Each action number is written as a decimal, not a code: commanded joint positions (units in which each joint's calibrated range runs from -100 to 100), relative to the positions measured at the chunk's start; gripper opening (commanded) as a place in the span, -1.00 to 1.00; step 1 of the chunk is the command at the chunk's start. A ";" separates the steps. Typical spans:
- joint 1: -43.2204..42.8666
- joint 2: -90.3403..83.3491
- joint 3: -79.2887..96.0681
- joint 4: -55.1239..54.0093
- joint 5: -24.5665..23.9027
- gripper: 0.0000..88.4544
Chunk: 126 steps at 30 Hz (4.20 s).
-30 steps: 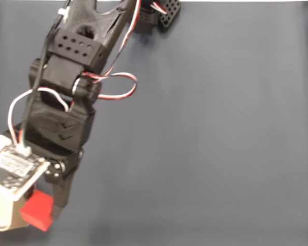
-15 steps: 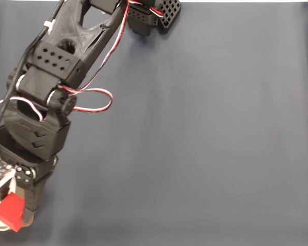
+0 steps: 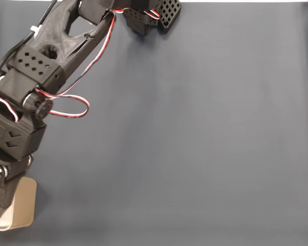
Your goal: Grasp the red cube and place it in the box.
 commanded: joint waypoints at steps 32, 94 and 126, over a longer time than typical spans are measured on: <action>4.05 4.56 -8.57 -2.01 0.39 -0.93; 3.98 3.35 -10.94 1.03 -0.83 0.33; -12.71 -40.76 35.41 -7.01 -2.10 -1.00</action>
